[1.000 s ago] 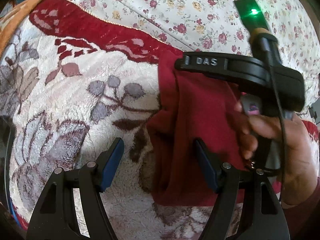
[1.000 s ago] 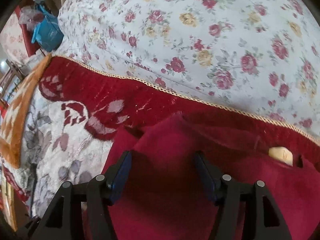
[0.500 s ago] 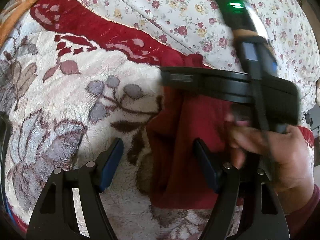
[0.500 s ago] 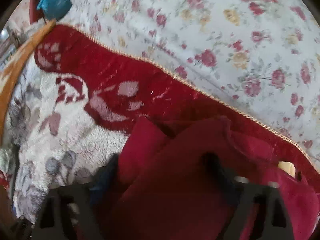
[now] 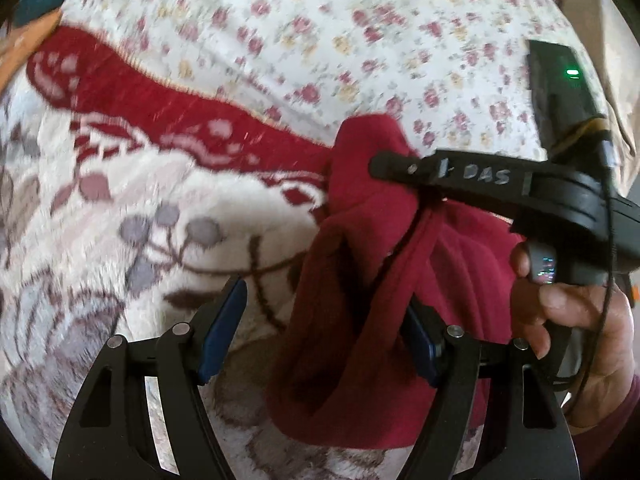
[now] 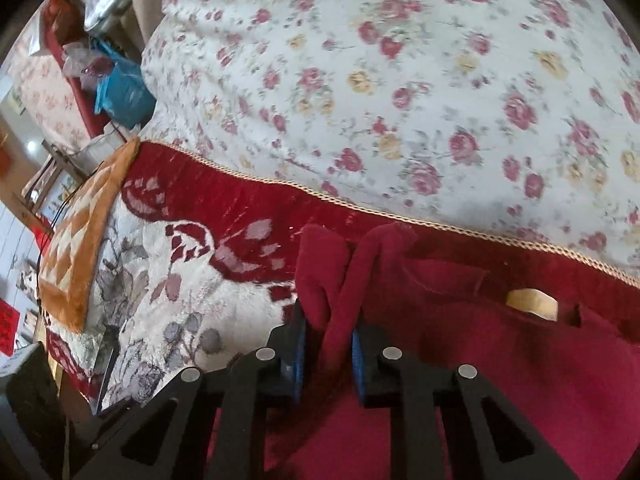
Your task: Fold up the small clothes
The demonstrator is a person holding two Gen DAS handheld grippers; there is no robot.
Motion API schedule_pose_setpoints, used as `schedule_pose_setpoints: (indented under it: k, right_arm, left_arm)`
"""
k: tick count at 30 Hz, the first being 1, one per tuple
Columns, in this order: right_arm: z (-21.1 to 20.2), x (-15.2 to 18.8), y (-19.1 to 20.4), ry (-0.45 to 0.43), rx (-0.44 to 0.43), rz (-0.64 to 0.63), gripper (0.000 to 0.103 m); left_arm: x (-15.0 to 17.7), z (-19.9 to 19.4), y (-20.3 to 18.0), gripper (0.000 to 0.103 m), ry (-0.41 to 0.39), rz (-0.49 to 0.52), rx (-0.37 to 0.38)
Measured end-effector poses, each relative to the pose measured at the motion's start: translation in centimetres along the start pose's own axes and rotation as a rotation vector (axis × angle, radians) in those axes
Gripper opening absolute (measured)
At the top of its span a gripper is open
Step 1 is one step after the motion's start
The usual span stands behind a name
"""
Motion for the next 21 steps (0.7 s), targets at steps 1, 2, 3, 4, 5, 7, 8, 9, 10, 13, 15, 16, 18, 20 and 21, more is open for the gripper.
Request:
schedule_pose_setpoints:
  k: [1, 2, 3, 4, 5, 7, 8, 9, 10, 13, 15, 16, 18, 20, 21]
  right_arm:
    - [0.1, 0.0, -0.1, -0.002, -0.001, 0.006, 0.017]
    - [0.0, 0.0, -0.2, -0.004, -0.006, 0.010, 0.017]
    - [-0.1, 0.1, -0.3, -0.004, -0.012, 0.012, 0.017]
    - [-0.1, 0.1, -0.2, -0.004, -0.017, 0.013, 0.017]
    - [-0.2, 0.1, -0.2, -0.005, -0.018, 0.013, 0.017]
    - [-0.2, 0.1, -0.2, -0.005, -0.025, 0.014, 0.017]
    - [-0.2, 0.1, -0.2, -0.004, -0.028, 0.016, 0.017]
    - [-0.2, 0.1, -0.3, -0.003, -0.032, 0.019, 0.017]
    - [-0.1, 0.1, -0.3, -0.001, -0.034, 0.020, 0.017]
    - [-0.1, 0.1, -0.3, 0.000, -0.034, 0.019, 0.017]
    - [-0.1, 0.1, -0.3, 0.002, -0.036, 0.020, 0.017]
    - [-0.1, 0.1, -0.3, 0.003, -0.034, 0.020, 0.017]
    - [0.0, 0.0, -0.3, 0.005, -0.033, 0.021, 0.017]
    - [0.0, 0.0, -0.3, 0.006, -0.034, 0.022, 0.017]
    - [0.1, 0.0, -0.3, 0.006, -0.035, 0.022, 0.017]
  left_arm:
    - [-0.1, -0.3, -0.2, 0.074, -0.018, 0.009, 0.010]
    - [-0.3, -0.6, -0.4, 0.074, -0.042, 0.018, 0.029]
    - [-0.5, -0.7, -0.5, 0.074, -0.051, 0.016, 0.040]
    - [-0.7, -0.6, -0.5, 0.074, -0.047, 0.008, 0.050]
    - [-0.8, -0.3, -0.4, 0.074, -0.036, -0.002, 0.057]
    - [-0.8, 0.5, 0.0, 0.074, 0.001, -0.029, 0.064]
    - [-0.8, 0.8, 0.2, 0.074, 0.013, -0.038, 0.071]
    - [-0.7, 0.9, 0.2, 0.074, 0.022, -0.044, 0.076]
    - [-0.6, 0.7, 0.2, 0.074, 0.025, -0.044, 0.076]
    - [-0.5, 0.4, -0.3, 0.074, 0.006, -0.008, 0.051]
    - [-0.1, 0.5, -0.4, 0.074, 0.014, 0.010, 0.045]
    - [0.0, 0.6, -0.5, 0.074, 0.024, 0.017, 0.046]
    - [0.2, 0.9, -0.6, 0.074, 0.038, 0.023, 0.050]
    - [0.3, 1.1, -0.6, 0.074, 0.044, 0.023, 0.041]
    - [0.3, 1.2, -0.5, 0.074, 0.047, 0.022, 0.039]
Point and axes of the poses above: each gripper's, at about its wrist camera, not at the fingertips, and z roughly the way its jaws point, y to its left, x to its underside, the point moved 5 cm from there along z, roughly the way its jaws point, and after that the axes turned 14 degrees about -x, right-handed, at the moved point
